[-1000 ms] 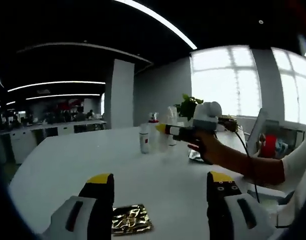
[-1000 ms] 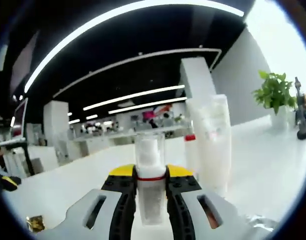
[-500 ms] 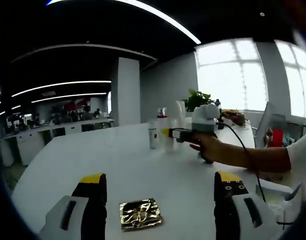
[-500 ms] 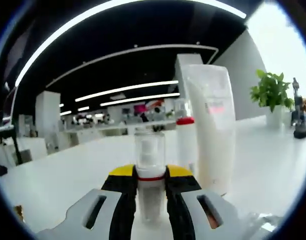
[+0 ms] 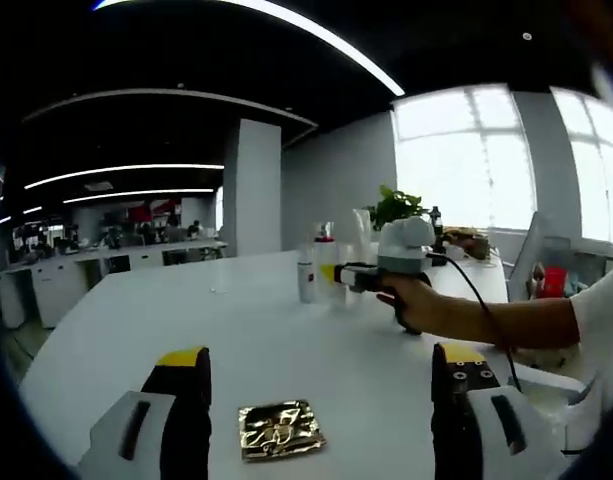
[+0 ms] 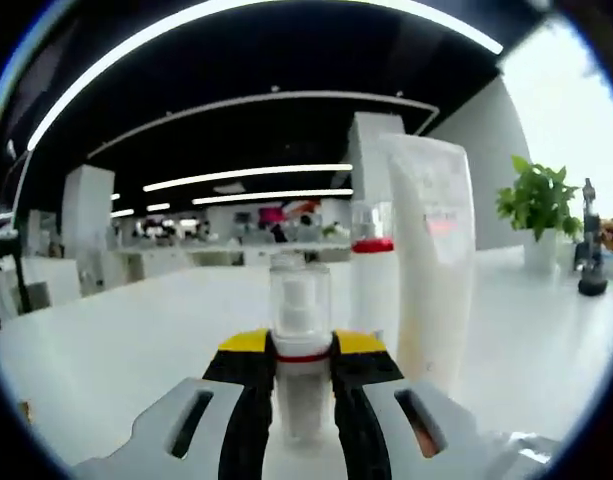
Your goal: Arrange the skincare products in the storage area until every visible bottle or jar stands upright without overlapping.
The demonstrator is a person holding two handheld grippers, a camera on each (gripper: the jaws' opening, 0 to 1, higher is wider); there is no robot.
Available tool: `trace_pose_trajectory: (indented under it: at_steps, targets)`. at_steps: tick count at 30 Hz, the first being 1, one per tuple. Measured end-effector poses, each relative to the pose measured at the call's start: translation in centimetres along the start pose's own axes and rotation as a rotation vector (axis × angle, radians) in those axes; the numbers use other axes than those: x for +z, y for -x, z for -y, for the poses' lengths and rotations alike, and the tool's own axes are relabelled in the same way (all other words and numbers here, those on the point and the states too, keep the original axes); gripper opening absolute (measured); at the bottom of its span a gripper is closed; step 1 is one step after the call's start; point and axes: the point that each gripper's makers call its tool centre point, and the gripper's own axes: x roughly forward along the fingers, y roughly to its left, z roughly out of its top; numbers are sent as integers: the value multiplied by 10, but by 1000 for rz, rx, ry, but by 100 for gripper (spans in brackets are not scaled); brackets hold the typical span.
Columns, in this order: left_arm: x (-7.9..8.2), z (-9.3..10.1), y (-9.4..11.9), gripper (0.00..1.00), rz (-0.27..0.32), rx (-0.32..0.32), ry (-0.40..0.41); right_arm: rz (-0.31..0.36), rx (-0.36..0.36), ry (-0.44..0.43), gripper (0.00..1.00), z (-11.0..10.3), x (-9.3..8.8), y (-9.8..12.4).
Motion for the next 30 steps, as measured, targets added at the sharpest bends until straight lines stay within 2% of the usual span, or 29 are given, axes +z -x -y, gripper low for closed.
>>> trace_pose_trajectory:
  at_steps: [3, 7, 10, 12, 17, 25, 30]
  targets:
    - [0, 0, 0, 94, 1, 0, 3, -4, 8, 22, 21, -4, -1, 0]
    - [-2, 0, 0, 94, -5, -3, 1, -51, 2, 39, 21, -5, -10, 0]
    - [-3, -1, 0, 94, -10, 1, 0, -80, 6, 15, 30, -4, -19, -1]
    - [-4, -1, 1, 94, -11, 0, -1, -99, 10, -8, 33, -3, -22, 1]
    - [-6, -2, 1, 93, -20, 3, 8, -98, 7, -24, 22, -3, -22, 6]
    - [-7, -2, 0, 92, -28, 6, 1, -98, 1, -23, 21, 0, -21, -1]
    - [-6, -2, -1, 92, -28, 5, 2, -106, -9, 7, 21, -2, -23, -1]
